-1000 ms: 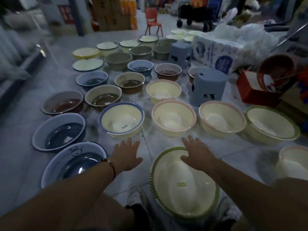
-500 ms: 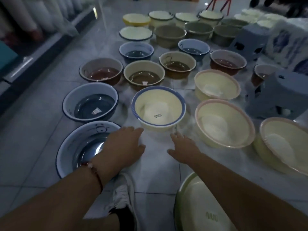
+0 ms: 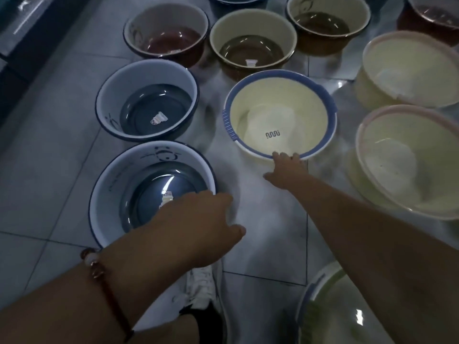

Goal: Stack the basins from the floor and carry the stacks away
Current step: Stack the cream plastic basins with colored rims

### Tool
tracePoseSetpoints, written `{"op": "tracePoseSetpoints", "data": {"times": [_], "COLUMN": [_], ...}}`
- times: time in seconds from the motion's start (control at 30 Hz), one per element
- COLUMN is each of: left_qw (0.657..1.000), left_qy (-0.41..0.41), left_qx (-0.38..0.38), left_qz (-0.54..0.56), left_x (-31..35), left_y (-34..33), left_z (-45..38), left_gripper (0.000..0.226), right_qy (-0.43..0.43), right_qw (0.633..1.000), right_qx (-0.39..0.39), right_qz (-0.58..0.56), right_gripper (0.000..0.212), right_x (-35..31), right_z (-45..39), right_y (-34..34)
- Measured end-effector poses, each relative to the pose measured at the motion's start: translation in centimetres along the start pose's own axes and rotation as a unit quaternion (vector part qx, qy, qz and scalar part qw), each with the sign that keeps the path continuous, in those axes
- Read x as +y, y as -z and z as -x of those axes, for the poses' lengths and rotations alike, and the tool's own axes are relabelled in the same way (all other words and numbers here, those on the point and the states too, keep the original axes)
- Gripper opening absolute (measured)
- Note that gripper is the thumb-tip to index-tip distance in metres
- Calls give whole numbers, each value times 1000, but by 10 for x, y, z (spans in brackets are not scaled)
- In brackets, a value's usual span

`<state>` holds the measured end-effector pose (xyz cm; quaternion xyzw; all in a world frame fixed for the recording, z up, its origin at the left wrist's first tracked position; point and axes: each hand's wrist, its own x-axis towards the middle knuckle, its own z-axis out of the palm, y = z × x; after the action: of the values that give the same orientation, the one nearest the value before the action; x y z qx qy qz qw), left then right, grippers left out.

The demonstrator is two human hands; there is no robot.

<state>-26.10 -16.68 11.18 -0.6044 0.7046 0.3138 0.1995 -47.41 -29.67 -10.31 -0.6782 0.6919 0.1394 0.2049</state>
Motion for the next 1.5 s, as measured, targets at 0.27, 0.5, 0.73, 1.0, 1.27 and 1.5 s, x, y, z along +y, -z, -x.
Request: {"op": "tracePoseSetpoints", "data": {"times": [0.27, 0.5, 0.73, 1.0, 1.27, 1.5], "left_qw": [998, 998, 997, 999, 990, 917], "left_qy": [8, -19, -25, -47, 0, -23], "left_qx": [-64, -60, -72, -27, 25, 28], "left_qz": [-25, -12, -30, -5, 140, 398], "left_x": [17, 32, 32, 40, 58, 90], "left_y": [5, 14, 15, 15, 7, -22], "left_z": [1, 7, 12, 14, 33, 57], "left_gripper": [63, 62, 60, 51, 81, 75], "right_qy": [-259, -363, -351, -353, -314, -302], "right_qw": [927, 544, 501, 504, 531, 498], "right_qx": [136, -28, -62, -67, -18, 9], "right_qz": [-236, -756, -789, -786, -787, -813], "right_gripper": [76, 29, 12, 13, 13, 15], "right_x": [56, 53, 33, 41, 63, 78], "right_z": [40, 62, 88, 183, 316, 406], "right_y": [-45, -37, 10, 73, 111, 108]}}
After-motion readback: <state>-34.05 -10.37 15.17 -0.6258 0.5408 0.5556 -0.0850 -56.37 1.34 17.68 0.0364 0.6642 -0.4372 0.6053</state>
